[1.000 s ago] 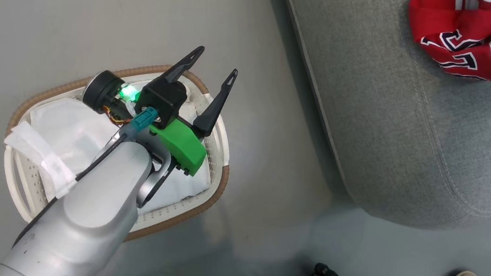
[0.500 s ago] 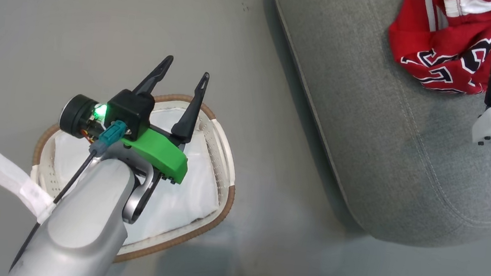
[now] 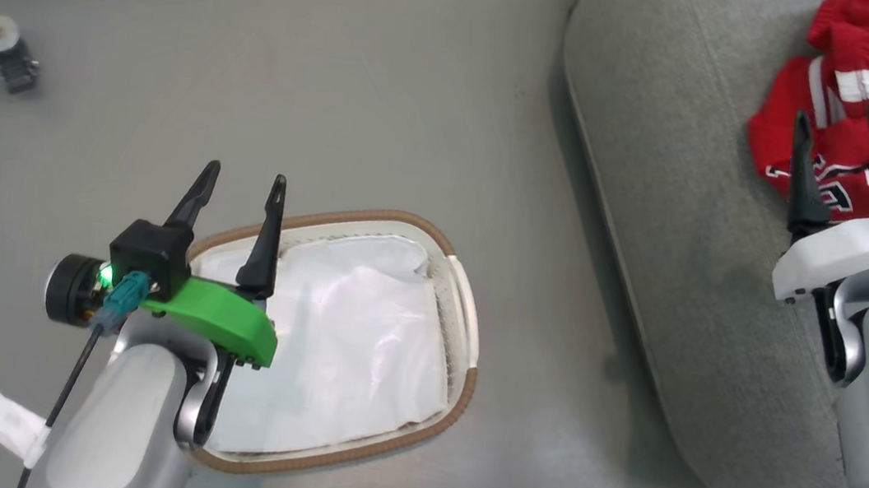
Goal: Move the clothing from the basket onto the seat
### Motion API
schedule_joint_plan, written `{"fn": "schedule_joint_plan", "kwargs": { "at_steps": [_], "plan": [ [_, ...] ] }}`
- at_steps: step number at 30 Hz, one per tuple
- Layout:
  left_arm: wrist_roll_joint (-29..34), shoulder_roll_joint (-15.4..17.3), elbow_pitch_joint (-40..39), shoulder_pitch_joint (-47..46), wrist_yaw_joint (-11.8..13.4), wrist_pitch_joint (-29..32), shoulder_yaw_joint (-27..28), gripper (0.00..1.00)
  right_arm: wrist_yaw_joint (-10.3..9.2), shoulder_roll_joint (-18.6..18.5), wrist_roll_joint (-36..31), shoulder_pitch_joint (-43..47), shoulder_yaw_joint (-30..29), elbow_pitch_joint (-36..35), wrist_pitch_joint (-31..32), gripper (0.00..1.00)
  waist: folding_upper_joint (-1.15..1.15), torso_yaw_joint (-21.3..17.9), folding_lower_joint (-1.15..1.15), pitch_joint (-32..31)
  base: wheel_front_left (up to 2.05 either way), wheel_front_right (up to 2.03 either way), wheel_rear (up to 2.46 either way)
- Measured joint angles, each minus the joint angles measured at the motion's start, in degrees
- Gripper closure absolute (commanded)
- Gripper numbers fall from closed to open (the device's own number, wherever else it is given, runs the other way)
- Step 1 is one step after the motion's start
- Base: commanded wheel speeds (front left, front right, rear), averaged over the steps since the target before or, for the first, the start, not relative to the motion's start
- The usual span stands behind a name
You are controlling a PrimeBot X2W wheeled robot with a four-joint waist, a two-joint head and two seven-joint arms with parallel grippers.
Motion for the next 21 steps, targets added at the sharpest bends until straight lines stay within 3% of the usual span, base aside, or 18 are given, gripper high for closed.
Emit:
{"fn": "schedule_joint_plan", "kwargs": {
  "at_steps": [11, 21],
  "plan": [
    [3.4, -2.7, -1.0, 5.6, -0.5, 0.0, 8.1, 0.0, 0.0, 3.5, 2.4, 3.2, 1.3, -1.2, 0.0, 0.0, 0.0, 6.9, 0.0, -3.8, 0.0, 0.0, 0.0],
    [5.6, -4.0, -2.7, 10.6, -1.8, 0.0, 12.5, 0.0, 0.0, 6.3, 2.3, 7.4, 1.9, -2.2, 0.0, 0.0, 0.0, 10.3, 0.0, -8.1, 0.0, 0.0, 0.0]
  ]
}}
